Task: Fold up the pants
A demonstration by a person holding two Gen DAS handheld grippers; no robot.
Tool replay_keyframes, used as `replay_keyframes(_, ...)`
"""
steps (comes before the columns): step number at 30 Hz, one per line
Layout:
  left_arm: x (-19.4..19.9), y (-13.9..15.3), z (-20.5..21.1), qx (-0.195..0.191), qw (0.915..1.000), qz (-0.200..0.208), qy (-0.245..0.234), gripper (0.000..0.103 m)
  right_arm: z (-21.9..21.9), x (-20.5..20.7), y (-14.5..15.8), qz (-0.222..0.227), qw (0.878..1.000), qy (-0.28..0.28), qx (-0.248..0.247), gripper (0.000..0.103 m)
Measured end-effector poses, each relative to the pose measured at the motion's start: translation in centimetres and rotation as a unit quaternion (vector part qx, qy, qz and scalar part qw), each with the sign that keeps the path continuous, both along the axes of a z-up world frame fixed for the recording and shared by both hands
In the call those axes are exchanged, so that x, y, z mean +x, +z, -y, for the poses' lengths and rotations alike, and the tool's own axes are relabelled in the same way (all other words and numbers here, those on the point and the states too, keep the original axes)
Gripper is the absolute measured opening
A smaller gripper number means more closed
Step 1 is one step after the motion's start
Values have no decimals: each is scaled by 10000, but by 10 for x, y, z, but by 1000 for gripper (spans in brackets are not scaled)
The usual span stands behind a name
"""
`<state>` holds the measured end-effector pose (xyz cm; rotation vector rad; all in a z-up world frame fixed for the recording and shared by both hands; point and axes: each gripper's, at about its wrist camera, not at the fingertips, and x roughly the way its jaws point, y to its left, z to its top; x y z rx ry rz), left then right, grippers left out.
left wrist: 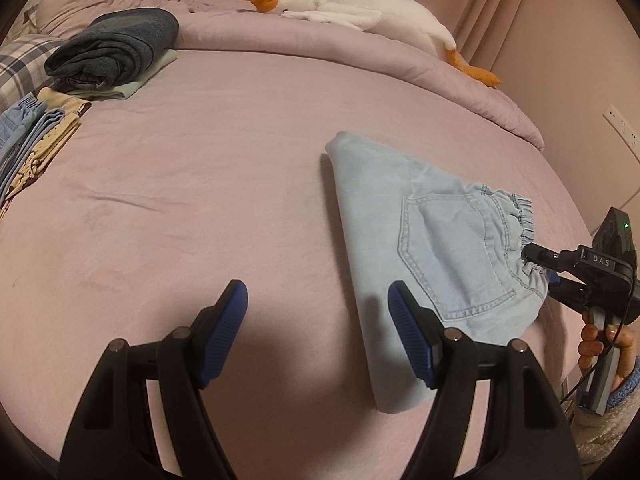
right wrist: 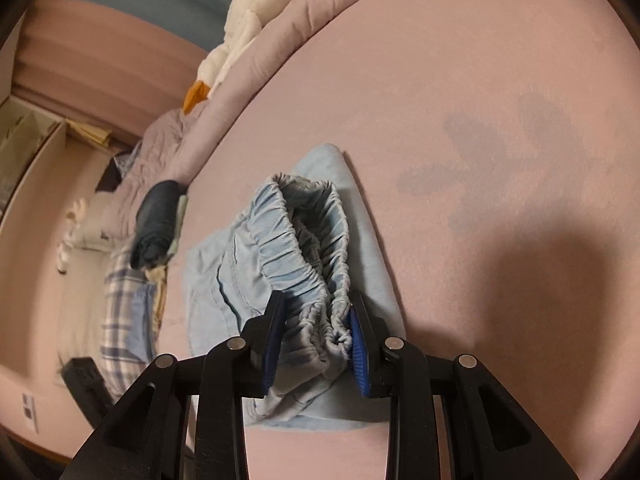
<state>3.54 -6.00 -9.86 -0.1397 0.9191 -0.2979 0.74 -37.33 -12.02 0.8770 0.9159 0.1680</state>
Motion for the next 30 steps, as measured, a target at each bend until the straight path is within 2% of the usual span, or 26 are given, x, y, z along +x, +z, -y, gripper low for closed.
replay_keyframes(3,2,-1,2,-4,10000,-16,-21,73,-2,-1,11,-73,9984,-21,-562,41)
replay_keyframes(4,2,-1,2,-5,10000,-15,-30,73,-3,-2,16,-93,9963,-80,-851,47)
replay_keyframes(5,3,-2,2,-6,10000,-16,-38,73,-6,-3,23,-100,9925,-162,-1206,48)
replay_keyframes(6,4,-2,2,-11,10000,-22,-52,73,-10,-7,34,-14,9850,-255,-1709,48)
replay_keyframes(8,8,-3,2,-33,10000,-38,-55,73,-20,-13,50,267,9735,-259,-2255,48)
replay_keyframes(10,13,-5,1,-152,9998,-104,-50,73,-42,-16,65,738,9646,199,-2524,48)
replay_keyframes(13,25,-9,-2,-592,9976,-346,28,73,-86,-16,74,1320,9492,1326,-2528,45)
replay_keyframes(14,31,-11,-3,-747,9963,-419,76,73,-99,-15,73,1423,9445,1601,-2489,44)
replay_keyframes(15,35,-12,-3,-811,9957,-444,94,73,-118,-13,71,1512,9383,2004,-2377,40)
replay_keyframes(17,44,-13,-2,-874,9949,-496,98,73,-147,-10,65,1584,9290,2468,-2259,39)
replay_keyframes(20,62,-17,-1,-1005,9926,-676,-10,73,-191,-9,59,1738,9008,3139,-2448,31)
replay_keyframes(21,70,-19,-2,-1069,9912,-775,-80,73,-208,-10,56,1820,8863,3368,-2606,27)
replay_keyframes(22,74,-19,-2,-1104,9906,-807,-97,73,-217,-9,53,1825,8783,3520,-2673,21)
replay_keyframes(23,79,-20,-2,-1120,9904,-804,-109,73,-223,-9,49,1810,8736,3623,-2699,21)
replay_keyframes(25,87,-21,0,-1145,9900,-805,-186,73,-226,-7,44,1731,8713,3713,-2703,20)
replay_keyframes(28,100,-27,3,-1268,9875,-888,-303,71,-224,-4,32,1513,8751,3776,-2623,18)
replay_keyframes(29,103,-29,4,-1297,9869,-902,-330,69,-222,-4,30,1489,8769,3772,-2580,18)
replay_keyframes(30,106,-30,5,-1325,9864,-896,-372,61,-217,-4,28,1483,8809,3744,-2485,18)
